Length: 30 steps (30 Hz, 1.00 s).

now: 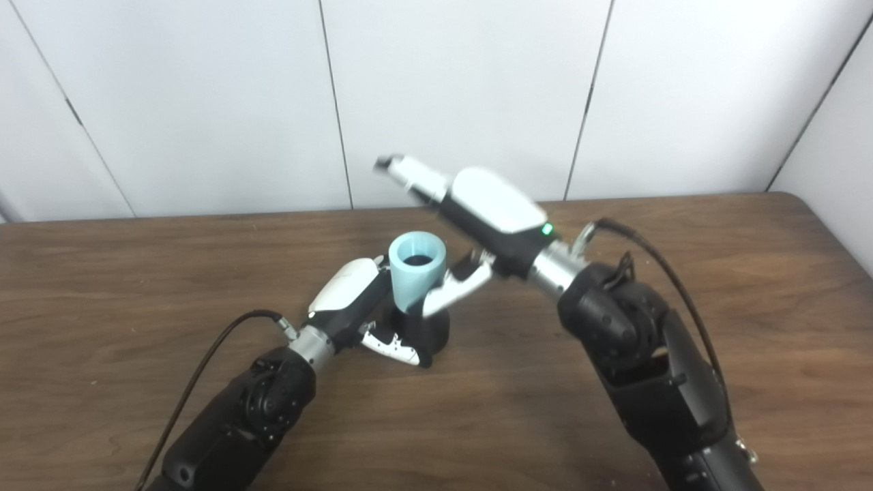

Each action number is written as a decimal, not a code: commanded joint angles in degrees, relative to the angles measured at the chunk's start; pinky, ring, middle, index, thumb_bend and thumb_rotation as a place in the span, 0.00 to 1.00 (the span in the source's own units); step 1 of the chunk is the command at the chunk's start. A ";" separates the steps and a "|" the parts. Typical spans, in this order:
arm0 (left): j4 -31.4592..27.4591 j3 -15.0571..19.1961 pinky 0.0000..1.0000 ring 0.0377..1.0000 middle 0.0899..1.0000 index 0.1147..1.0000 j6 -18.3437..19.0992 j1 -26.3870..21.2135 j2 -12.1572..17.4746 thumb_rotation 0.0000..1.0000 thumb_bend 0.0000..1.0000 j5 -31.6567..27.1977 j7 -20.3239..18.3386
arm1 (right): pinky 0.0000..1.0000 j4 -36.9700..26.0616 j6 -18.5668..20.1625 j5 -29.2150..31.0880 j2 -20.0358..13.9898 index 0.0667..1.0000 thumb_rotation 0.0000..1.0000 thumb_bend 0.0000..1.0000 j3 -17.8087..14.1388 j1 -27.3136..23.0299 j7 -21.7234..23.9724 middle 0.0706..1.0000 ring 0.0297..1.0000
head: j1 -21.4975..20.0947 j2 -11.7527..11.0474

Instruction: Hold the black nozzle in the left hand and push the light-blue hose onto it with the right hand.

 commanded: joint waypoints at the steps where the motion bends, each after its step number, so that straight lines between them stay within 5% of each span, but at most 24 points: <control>1: 2.89 -0.96 1.00 0.64 0.43 0.42 2.65 1.79 1.48 0.00 0.53 1.92 -3.48 | 0.76 -0.81 1.31 -0.37 0.33 1.00 0.19 0.78 -1.27 -1.96 -1.94 1.00 0.96 | 0.00 0.06; 10: 2.97 -0.80 1.00 0.64 0.43 0.42 2.34 2.00 1.74 0.00 0.53 1.82 -3.27 | 0.79 -2.45 3.82 2.58 -1.63 1.00 0.17 0.85 -2.50 2.51 -0.81 1.00 0.99 | 0.42 0.01; 19: 2.43 -0.47 1.00 0.64 0.44 0.42 2.55 2.08 2.18 0.00 0.53 1.59 -3.65 | 0.74 -4.28 11.05 4.35 -5.42 1.00 0.02 0.87 -2.20 6.72 4.62 1.00 0.96 | 0.67 0.00; 25: 1.19 0.11 1.00 0.63 0.43 0.42 2.75 2.54 2.52 0.00 0.53 1.13 -3.88 | 0.59 -2.20 4.52 8.39 1.62 0.93 0.00 0.82 -7.35 12.60 -7.15 0.85 0.78 | 1.27 -0.09; 29: 0.50 0.94 1.00 0.64 0.43 0.44 2.98 2.83 2.39 0.00 0.52 0.51 -4.15 | 0.57 -1.56 3.40 9.01 4.06 0.92 0.00 0.82 -7.62 14.28 -9.95 0.84 0.76 | 1.57 -0.10; 30: 0.36 1.23 1.00 0.66 0.56 0.56 3.02 2.93 2.30 0.05 0.69 0.25 -4.21 | 0.57 -1.49 3.31 9.12 4.17 0.93 0.00 0.82 -7.53 14.48 -10.02 0.84 0.76 | 1.61 -0.11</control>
